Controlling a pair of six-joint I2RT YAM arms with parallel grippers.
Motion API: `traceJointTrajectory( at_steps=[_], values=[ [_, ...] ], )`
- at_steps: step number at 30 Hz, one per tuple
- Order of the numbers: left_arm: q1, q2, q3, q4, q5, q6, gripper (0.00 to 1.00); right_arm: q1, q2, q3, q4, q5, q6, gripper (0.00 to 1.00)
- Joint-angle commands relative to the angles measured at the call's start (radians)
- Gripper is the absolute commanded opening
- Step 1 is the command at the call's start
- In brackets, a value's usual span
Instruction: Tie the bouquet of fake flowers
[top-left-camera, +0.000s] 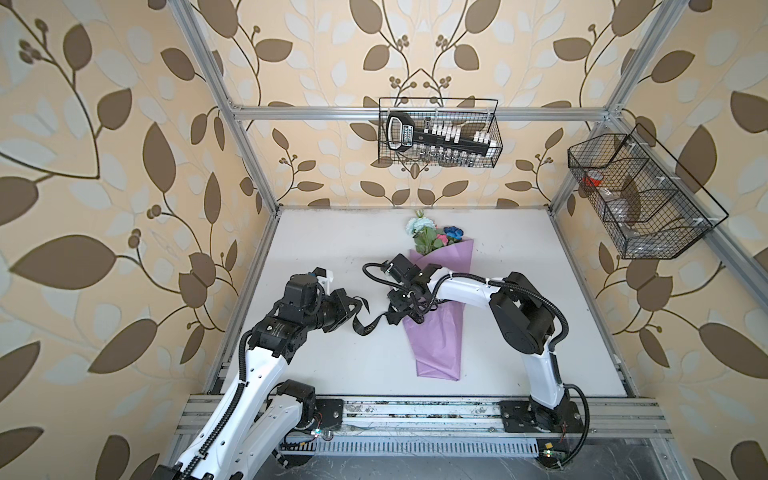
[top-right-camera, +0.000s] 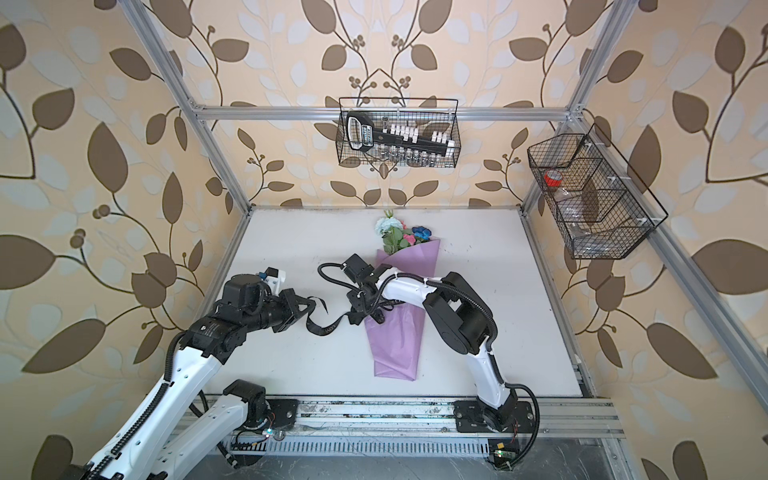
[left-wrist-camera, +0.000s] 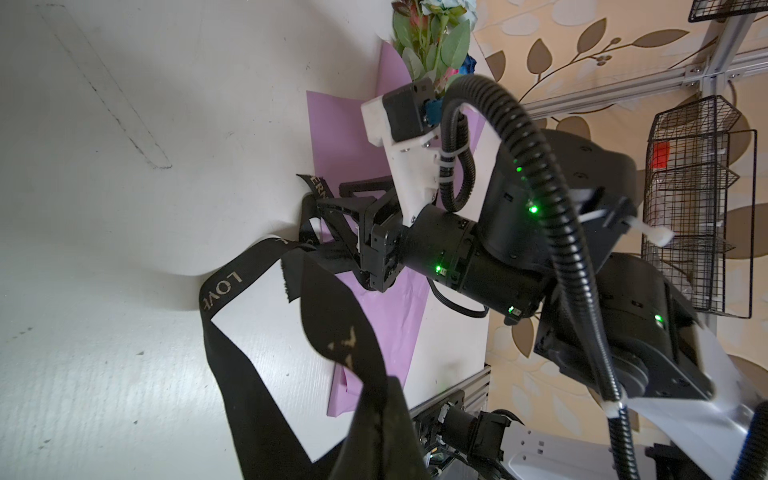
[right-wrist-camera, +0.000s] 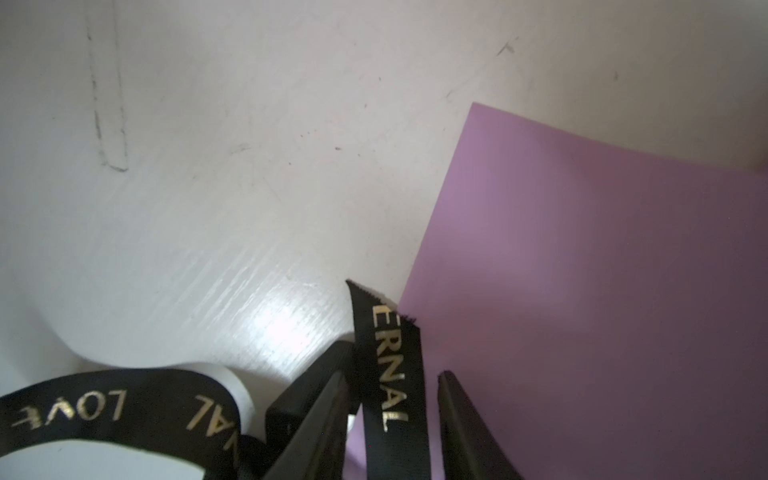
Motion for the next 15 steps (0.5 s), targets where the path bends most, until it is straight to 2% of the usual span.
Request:
traceJointTrajectory(
  at_steps=[1,8,13,15],
  values=[
    [-0.009,-0.007,0.0,0.027,0.019,-0.002,0.0,0.007,0.041,0.009,-0.012,0.0,-0.013,0.38],
    [-0.009,-0.006,0.01,0.021,0.017,0.001,0.0,0.032,0.067,-0.032,-0.023,0.059,-0.022,0.36],
    [-0.009,-0.009,0.017,0.015,0.01,0.001,0.0,0.03,0.076,-0.064,-0.023,0.055,-0.023,0.23],
    [-0.009,-0.009,0.017,0.015,0.009,0.001,0.0,0.03,0.074,-0.066,-0.02,0.063,-0.021,0.21]
  ],
)
